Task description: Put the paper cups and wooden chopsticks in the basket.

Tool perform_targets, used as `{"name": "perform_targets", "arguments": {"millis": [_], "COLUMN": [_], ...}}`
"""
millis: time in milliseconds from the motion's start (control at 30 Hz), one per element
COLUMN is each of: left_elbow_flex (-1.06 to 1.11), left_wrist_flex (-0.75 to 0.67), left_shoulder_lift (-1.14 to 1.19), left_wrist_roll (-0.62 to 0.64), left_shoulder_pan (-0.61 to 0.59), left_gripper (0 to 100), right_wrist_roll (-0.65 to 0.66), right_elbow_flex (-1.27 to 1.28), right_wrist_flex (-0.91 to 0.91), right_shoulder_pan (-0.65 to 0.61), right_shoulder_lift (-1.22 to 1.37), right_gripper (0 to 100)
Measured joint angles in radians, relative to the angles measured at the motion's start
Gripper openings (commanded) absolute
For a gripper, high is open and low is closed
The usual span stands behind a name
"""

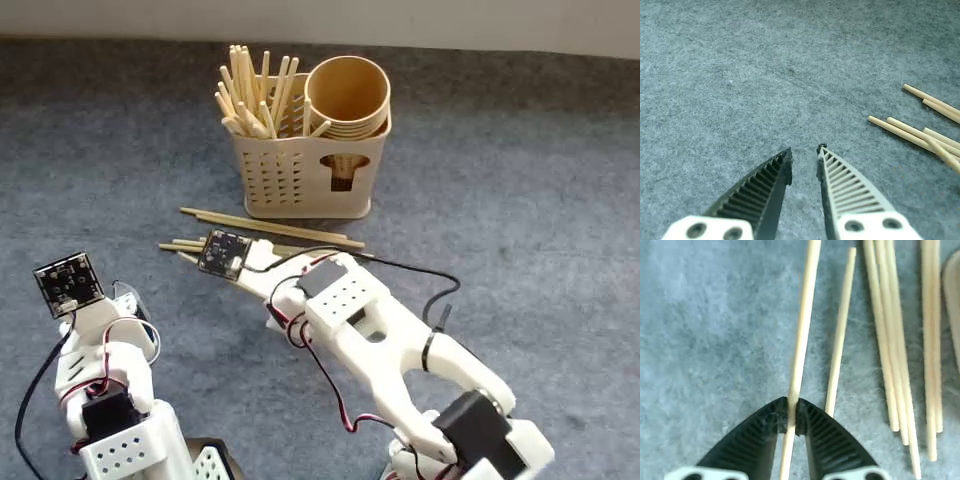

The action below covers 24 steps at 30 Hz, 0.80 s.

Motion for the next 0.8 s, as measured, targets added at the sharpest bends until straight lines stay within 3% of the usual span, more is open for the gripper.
{"name": "perform_targets", "arguments": {"millis": [400, 800], "left_elbow_flex": [0.000, 0.000], "left_wrist_flex": [0.000, 0.000], "left_shoulder_lift": [0.000, 0.000], "left_wrist_roll": [0.000, 0.000], "left_shoulder_pan": [0.000, 0.000], "left_gripper": [10, 10], "right_wrist_roll": [-0.302, -0.327], "right_elbow_flex": [0.002, 0.002], "right_wrist_flex": [0.000, 0.000], "right_shoulder_pan": [0.044, 0.043], "right_shoulder_lift": [-0.206, -0.404], "right_gripper": [0.4, 0.4]}}
